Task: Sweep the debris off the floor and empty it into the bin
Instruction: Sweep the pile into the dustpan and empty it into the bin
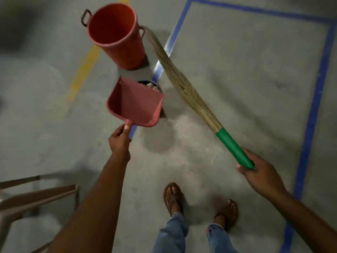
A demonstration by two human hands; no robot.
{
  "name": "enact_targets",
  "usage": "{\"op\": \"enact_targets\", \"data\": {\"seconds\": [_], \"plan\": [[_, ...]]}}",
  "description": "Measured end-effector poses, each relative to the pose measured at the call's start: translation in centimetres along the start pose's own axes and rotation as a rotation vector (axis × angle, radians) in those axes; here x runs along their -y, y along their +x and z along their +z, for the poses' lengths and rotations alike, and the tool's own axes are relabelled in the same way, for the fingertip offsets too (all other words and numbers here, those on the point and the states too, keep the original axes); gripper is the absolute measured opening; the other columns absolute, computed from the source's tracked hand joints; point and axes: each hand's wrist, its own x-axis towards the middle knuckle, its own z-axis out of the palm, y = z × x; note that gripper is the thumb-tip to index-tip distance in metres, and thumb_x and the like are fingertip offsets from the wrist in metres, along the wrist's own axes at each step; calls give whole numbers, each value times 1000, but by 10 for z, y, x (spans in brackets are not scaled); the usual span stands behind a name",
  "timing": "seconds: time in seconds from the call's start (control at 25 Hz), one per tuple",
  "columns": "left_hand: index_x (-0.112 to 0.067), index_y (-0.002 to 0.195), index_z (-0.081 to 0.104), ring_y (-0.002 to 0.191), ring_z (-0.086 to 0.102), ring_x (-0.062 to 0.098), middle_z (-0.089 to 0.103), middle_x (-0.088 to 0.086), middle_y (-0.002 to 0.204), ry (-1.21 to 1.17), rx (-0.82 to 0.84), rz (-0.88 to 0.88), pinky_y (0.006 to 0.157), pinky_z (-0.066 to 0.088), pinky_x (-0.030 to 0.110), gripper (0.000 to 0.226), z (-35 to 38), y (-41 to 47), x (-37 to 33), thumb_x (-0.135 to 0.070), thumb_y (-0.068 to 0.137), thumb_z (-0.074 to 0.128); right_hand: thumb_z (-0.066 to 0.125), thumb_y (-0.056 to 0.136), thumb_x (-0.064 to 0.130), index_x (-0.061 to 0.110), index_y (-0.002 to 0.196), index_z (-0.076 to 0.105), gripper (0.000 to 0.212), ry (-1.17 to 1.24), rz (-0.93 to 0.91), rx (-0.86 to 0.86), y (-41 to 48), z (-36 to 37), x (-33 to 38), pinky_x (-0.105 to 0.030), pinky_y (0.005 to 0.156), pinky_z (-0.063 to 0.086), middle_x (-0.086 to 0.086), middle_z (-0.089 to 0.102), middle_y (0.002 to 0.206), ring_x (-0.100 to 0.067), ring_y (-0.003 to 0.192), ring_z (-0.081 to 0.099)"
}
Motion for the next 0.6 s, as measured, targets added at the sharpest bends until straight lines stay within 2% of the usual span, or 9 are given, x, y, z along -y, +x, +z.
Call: {"op": "enact_targets", "data": {"seconds": [0.04,0.12,0.16,0.2,0.28,0.4,0.52,0.6], "plan": [[-8,123,73,76,57,24,70,12,97,8,-40,24,49,46,18,39,-12,11,-13,-33,93,74,67,91,40,45,141,49,54,-14,-35,8,11,5,22,-41,95,52,8,67,125,-25,113,64],[-14,117,76,82,67,31,75,13,98,30,-102,80,69,57,31,46,-30,35,-35,-47,85,80,67,89,40,43,135,52,48,-40,-91,10,29,19,61,-42,92,54,6,69,117,-27,107,65],[-17,116,77,90,71,34,77,13,102,78,-121,110,78,57,36,47,-34,49,-43,-52,84,79,67,89,38,42,132,54,45,-47,-102,-2,38,26,76,-42,90,54,5,70,114,-28,104,66],[-19,118,77,98,72,34,77,13,105,169,-144,139,81,55,35,47,-37,63,-46,-53,86,75,67,89,37,41,132,54,45,-59,-102,-14,45,33,87,-42,89,55,4,70,114,-29,102,66],[-23,121,76,104,71,31,77,10,108,406,-205,232,82,49,31,41,-41,86,-51,-50,93,66,66,91,38,39,135,54,46,-85,-100,-23,54,51,106,-41,88,55,3,70,115,-29,101,66],[-22,112,75,98,70,37,76,12,100,633,-196,358,80,51,38,34,-34,109,-59,-46,98,55,65,92,39,36,135,54,44,-87,-70,-36,58,74,118,-39,86,54,2,69,112,-28,98,64],[-17,108,74,96,68,41,74,16,101,815,-157,394,77,51,39,29,-20,123,-62,-35,99,53,66,93,39,35,133,54,42,-109,-49,-32,59,90,118,-42,87,54,1,68,112,-29,98,63],[-17,111,74,97,67,42,73,17,103,864,-147,399,77,51,41,31,-13,123,-64,-36,100,52,67,93,38,34,134,54,43,-126,-20,-26,58,92,117,-43,88,54,-1,68,115,-30,100,63]]}}
